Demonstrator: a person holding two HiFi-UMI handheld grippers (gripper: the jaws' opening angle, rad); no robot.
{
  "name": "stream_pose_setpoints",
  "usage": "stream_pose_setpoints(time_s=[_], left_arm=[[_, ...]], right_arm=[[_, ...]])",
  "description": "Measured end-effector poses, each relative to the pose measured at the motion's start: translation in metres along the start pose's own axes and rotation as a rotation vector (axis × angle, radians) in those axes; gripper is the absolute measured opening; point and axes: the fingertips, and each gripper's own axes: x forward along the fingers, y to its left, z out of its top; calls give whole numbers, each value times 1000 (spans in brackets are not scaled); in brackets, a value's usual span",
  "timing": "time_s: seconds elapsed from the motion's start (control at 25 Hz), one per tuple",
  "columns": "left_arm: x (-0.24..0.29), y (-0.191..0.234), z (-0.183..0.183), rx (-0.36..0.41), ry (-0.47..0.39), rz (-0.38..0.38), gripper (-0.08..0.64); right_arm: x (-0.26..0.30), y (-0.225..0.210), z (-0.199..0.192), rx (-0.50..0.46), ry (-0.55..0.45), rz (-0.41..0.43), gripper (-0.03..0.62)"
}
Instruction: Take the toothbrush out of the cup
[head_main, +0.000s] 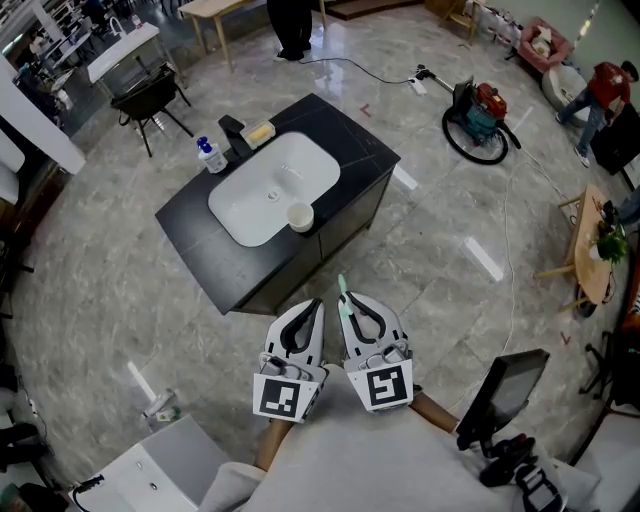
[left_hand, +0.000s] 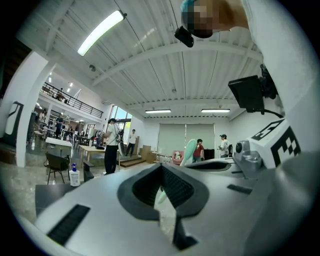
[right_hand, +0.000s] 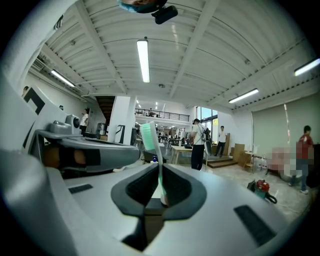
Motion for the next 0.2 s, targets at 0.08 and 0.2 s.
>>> stream_pose_setpoints(time_s=[0.08,0.2], left_arm=[[-1,-1,0,-19,-14,1,5],[-3,-1,-2,-2,-10,-1,4]], right_arm=[[0,1,0,-2,-1,2,31],[-2,2,0,-5,-1,4,31]])
